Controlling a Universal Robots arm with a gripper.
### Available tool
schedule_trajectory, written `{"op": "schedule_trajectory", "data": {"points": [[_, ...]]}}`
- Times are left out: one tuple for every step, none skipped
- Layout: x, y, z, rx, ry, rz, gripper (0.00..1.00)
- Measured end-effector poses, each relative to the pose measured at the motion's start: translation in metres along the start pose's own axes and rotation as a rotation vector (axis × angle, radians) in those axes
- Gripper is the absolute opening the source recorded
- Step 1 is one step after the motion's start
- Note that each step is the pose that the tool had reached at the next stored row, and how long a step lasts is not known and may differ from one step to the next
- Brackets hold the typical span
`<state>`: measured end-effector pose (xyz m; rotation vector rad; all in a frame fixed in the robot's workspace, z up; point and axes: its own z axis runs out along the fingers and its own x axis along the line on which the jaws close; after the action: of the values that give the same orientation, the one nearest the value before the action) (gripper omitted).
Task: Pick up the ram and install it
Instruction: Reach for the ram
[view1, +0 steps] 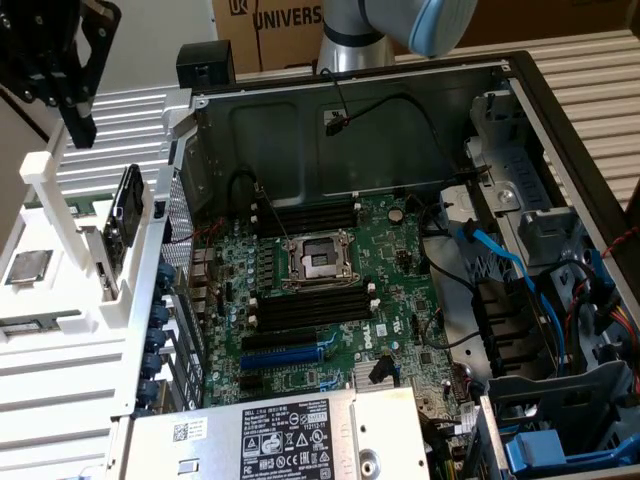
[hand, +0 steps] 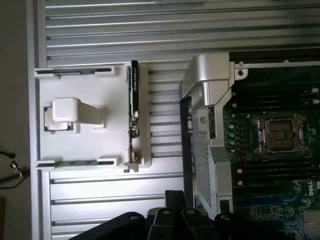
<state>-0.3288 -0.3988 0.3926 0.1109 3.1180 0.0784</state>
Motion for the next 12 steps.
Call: {"op": "schedule_trajectory", "data": {"points": [[0.004,-0.0003,-0.0001,0.0001,0.0,0.0,0.1],[0.009,-0.0006,-0.0002,-0.0001,0.0,0.0,0.1],[0.014,-0.001,-0.0003,0.0,-0.0001,0.0,0.1],[0.018,-0.0013,-0.0004,0.0,0.0,0.0,0.1],[0.027,-0.0019,-0.0006,0.0,0.0,0.0,0.1],[0.032,-0.0022,-0.0007,0.0,0.0,0.0,0.1],[0.037,-0.0026,-0.0008,0.0,0.0,0.0,0.1],[0.041,-0.0029,-0.0009,0.0,0.0,0.0,0.1],[0.046,-0.0031,-0.001,0.0,0.0,0.0,0.1],[0.05,-0.0034,-0.001,0.0,0.0,0.0,0.1],[0.055,-0.0036,-0.0009,0.0,0.0,0.0,0.1],[0.06,-0.0037,-0.0007,0.0,0.0,0.0,0.1]]}}
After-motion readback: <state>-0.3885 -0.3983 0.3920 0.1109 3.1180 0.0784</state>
